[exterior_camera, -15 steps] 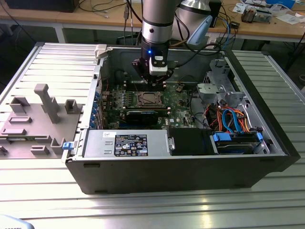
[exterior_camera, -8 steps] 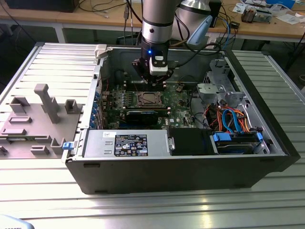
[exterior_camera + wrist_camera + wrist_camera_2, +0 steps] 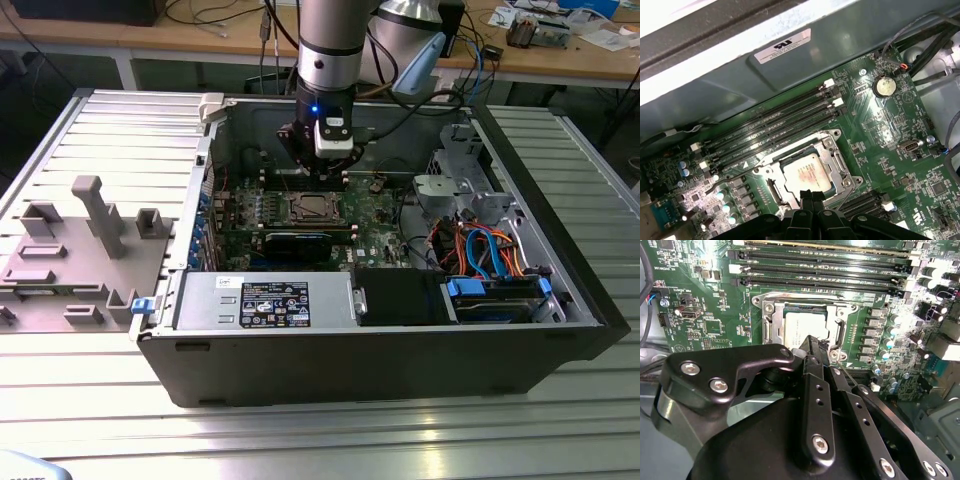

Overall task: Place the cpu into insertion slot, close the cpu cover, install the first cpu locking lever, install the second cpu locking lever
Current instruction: 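Install the first cpu locking lever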

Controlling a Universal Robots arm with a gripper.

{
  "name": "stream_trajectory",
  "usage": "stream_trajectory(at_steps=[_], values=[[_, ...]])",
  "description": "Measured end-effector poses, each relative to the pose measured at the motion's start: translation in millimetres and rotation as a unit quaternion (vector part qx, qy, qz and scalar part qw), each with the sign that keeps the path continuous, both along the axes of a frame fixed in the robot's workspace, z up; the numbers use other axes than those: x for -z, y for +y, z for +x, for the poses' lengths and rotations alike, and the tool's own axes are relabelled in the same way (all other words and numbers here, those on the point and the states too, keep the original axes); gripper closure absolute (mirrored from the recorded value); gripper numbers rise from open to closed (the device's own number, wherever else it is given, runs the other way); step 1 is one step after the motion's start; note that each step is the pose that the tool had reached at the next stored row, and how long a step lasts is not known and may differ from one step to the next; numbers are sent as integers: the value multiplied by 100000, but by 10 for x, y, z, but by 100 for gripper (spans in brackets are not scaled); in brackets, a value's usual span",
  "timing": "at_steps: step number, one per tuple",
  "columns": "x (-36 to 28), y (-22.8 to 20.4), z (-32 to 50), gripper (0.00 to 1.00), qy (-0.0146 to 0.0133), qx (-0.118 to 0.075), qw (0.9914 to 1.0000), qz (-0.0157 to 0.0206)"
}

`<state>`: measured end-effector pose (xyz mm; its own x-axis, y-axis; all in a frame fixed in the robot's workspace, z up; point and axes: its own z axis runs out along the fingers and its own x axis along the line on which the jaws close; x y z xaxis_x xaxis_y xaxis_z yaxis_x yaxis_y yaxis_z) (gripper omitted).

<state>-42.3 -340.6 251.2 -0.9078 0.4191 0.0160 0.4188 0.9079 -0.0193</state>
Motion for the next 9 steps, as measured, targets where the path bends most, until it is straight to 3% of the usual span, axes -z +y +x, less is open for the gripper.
stream_trajectory(at_steps=[9], values=[[0, 0, 0, 89, -2, -824, 99997, 0]])
